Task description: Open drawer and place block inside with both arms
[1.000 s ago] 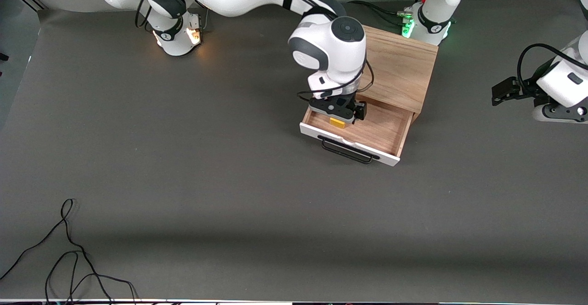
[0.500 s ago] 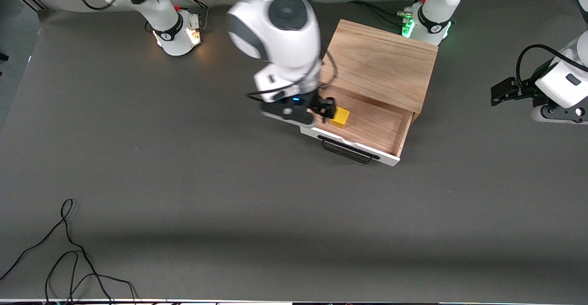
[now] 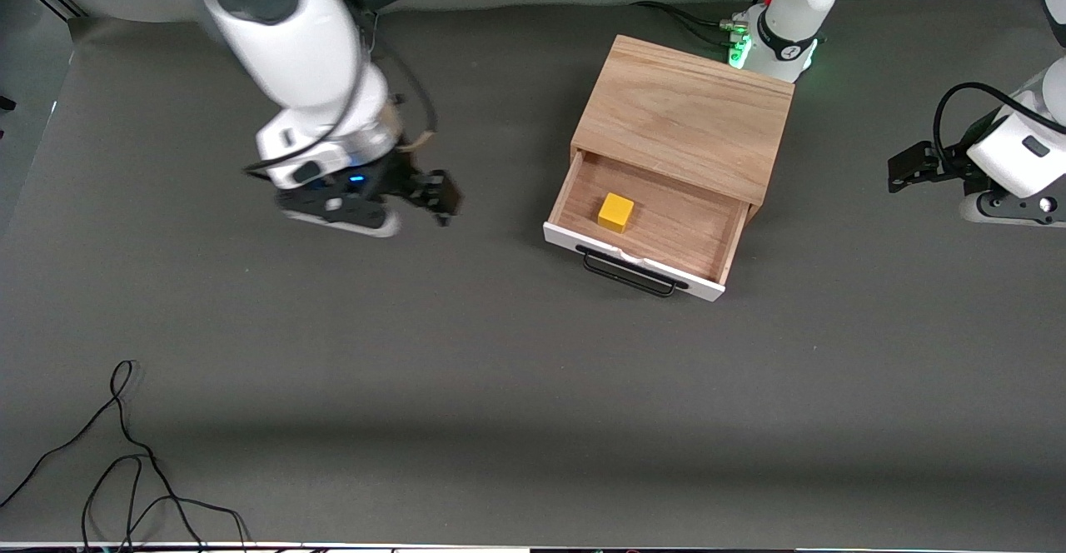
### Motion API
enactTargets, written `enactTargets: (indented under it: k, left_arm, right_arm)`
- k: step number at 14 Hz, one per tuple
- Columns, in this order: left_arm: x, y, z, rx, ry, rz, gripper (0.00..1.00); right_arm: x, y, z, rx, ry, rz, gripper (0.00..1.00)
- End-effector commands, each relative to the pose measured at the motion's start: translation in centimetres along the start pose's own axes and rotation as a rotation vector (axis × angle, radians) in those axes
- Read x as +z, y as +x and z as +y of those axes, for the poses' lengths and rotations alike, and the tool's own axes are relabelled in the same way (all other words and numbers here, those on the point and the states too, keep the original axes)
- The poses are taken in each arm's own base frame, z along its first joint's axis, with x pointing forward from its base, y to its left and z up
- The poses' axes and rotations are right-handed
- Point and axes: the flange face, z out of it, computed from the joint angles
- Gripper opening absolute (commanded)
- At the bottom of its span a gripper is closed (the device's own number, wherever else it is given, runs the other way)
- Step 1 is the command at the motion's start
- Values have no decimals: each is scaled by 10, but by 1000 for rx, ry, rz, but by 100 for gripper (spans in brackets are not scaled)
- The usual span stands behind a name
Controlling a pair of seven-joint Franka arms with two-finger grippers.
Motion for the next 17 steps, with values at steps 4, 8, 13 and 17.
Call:
enactTargets:
  k: [4, 8, 13, 17]
  left_arm:
    - [-2, -1, 3, 0, 0, -4, 100]
    - [-1, -1, 4, 0, 0, -6, 100]
    - [-1, -1, 4, -2, 0, -6, 100]
    - [0, -1, 4, -2, 0, -9, 100]
  right_arm:
    - [-9, 34, 143, -91, 42, 72, 100]
    - [-21, 64, 215, -109, 15, 67, 100]
    - [-21, 95, 284, -127, -1, 73, 100]
    - [-27, 85, 278, -182, -8, -7, 100]
